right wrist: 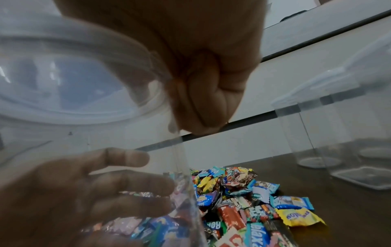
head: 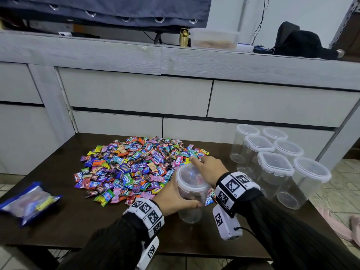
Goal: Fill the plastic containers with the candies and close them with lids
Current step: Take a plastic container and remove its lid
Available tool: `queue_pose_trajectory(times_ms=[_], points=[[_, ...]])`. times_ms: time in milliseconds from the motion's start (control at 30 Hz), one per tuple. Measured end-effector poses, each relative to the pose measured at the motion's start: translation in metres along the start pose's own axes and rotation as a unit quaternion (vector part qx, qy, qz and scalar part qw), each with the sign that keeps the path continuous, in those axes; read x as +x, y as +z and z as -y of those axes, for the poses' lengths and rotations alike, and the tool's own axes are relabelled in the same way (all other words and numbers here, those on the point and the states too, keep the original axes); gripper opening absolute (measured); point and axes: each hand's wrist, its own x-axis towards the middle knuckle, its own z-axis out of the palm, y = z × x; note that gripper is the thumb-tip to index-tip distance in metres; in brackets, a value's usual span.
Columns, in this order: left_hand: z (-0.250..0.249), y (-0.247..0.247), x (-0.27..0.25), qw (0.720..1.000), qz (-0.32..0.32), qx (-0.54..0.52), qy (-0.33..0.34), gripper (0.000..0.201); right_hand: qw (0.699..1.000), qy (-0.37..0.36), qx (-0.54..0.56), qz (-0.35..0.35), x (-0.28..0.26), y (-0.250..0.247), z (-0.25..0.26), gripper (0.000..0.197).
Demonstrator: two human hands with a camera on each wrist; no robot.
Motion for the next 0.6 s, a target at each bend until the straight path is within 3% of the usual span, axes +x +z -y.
queue_pose_trajectory(times_ms=[167,400,533,600], points=[[-0.002,0.003,-0.001,0.999,-0.02,0.032,0.0,0.11,0.999,0.015,-0.047,-0.006,0.001,-0.009,-0.004,0.055],[-0.003,0.004,-0.001,1.0,-0.01,0.02,0.003,0.11,0.998,0.026,0.04,-0.046,-0.005,-0.003,-0.017,0.046],[-0.008,0.0,0.001,1.0,0.013,0.004,-0.005,0.104,0.983,-0.001,-0.174,-0.064,-0.01,-0.015,-0.011,0.049],[-0.01,-0.004,0.003,0.999,0.04,-0.002,-0.012,0.098,0.959,-0.089,-0.254,-0.089,-0.013,-0.024,-0.002,0.042]])
